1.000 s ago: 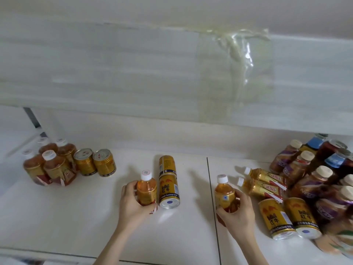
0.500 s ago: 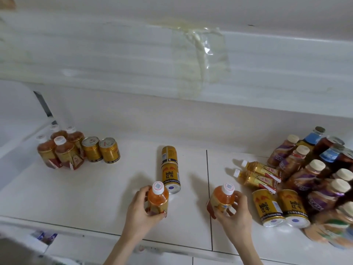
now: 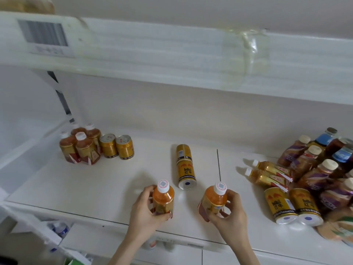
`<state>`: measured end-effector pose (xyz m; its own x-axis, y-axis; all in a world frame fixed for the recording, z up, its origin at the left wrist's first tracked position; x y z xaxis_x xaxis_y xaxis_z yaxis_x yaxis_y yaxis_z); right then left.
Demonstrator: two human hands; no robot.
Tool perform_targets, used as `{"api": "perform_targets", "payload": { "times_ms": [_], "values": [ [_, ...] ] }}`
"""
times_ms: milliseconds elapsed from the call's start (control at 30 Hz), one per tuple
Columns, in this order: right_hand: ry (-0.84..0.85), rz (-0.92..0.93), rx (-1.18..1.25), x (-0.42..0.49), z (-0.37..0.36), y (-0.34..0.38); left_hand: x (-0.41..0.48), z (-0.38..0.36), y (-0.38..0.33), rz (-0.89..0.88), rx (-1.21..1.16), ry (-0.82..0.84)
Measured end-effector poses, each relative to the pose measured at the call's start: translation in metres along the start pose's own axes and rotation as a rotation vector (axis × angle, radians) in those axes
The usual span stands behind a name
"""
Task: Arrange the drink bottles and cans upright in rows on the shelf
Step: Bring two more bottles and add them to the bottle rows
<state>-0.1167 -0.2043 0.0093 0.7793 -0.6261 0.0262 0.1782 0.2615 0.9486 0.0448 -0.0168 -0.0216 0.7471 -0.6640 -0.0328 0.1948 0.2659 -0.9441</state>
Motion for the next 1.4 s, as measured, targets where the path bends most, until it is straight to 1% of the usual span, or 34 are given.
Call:
{"api": "perform_targets", "payload": {
  "times_ms": [267,500,767,1000,1200,1400],
  "values": [
    [0.023,-0.001,0.003,-0.024,-0.091,0.032,-0.017,0.086,0.017,-0.022,0.063,0.07],
    [0.053,0.003,-0.009,-0.031,-0.162,0.061,-0.023,0.146,0.033,-0.037,0.102,0.085],
    [0.144,0.052,-0.037,-0.004,-0.24,0.089,-0.013,0.215,0.062,-0.017,0.108,0.032],
    [0.124,0.042,0.0,0.017,-0.32,0.111,0.002,0.294,0.086,0.019,0.146,0.018],
    [0.087,0.031,-0.01,0.035,-0.398,0.129,0.023,0.364,0.11,0.022,0.208,0.071],
    [0.13,-0.023,-0.029,0.061,-0.438,0.132,0.048,0.387,0.119,0.051,0.214,0.136]
  ]
}}
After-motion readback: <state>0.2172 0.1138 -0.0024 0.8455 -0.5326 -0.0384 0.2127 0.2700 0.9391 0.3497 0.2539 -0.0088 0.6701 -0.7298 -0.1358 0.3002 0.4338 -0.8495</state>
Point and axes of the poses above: each hand's wrist, its own x-axis towards the middle knuckle, its own z-axis out of the back of the hand, y = z × x, the point moved 3 cm from there along x, towards the middle knuckle, and after that the axes turned 14 degrees about y, right-handed, at the moved point
